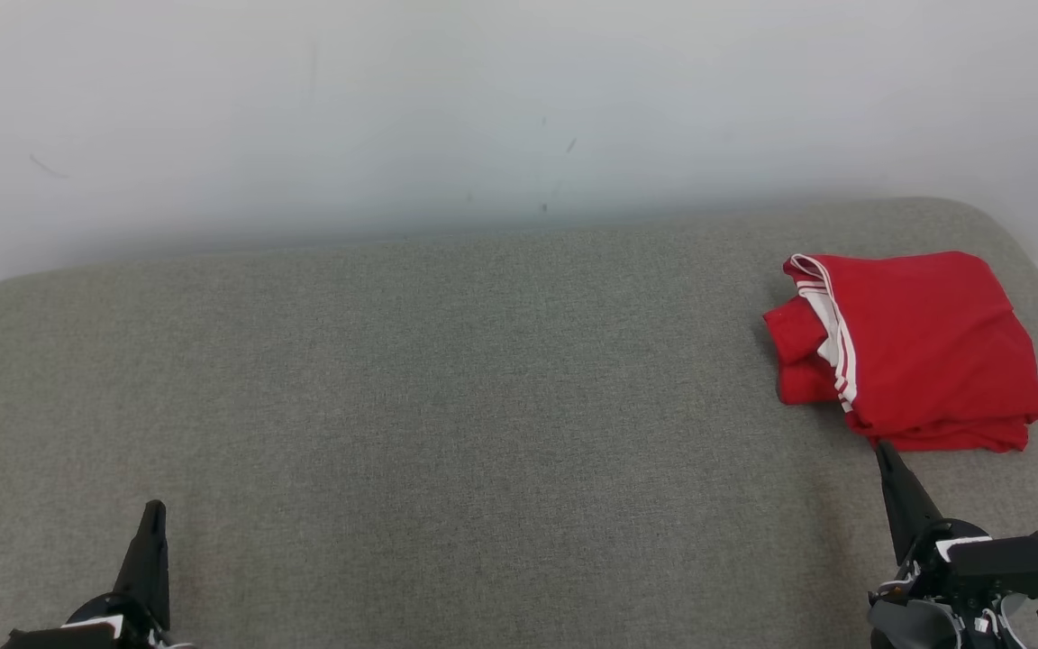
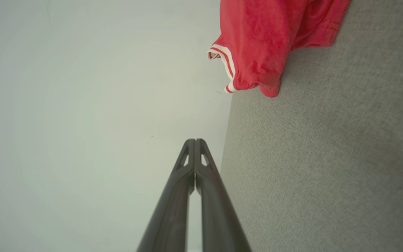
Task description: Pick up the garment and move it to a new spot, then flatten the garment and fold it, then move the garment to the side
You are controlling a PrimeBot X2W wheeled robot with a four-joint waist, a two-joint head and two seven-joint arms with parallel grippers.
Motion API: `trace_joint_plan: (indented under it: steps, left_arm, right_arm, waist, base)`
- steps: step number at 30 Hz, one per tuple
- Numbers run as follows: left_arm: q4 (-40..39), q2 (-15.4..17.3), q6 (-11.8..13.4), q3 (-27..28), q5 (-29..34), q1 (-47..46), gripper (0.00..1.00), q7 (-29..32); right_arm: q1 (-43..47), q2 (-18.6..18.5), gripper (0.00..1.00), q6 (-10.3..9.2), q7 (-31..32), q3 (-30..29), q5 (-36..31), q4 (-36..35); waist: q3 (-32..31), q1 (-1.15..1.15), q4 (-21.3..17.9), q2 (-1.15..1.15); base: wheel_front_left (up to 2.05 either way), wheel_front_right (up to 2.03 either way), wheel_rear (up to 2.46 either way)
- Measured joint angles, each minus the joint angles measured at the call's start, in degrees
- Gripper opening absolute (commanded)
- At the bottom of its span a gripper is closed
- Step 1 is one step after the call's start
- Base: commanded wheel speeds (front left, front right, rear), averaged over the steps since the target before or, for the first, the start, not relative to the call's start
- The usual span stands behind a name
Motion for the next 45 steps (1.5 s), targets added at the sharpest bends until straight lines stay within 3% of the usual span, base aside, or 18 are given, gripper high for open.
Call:
trace_joint_plan:
  steps: [45]
  left_arm:
    - [0.0, 0.0, 0.0, 0.0, 0.0, 0.0, 0.00, 0.0]
  right_arm:
    - [0.0, 0.0, 0.00, 0.24, 0.0, 0.0, 0.0, 0.0]
  waist:
    - [0.0, 0.00, 0.0, 0.00]
  base:
    - [0.00, 0.00, 0.00]
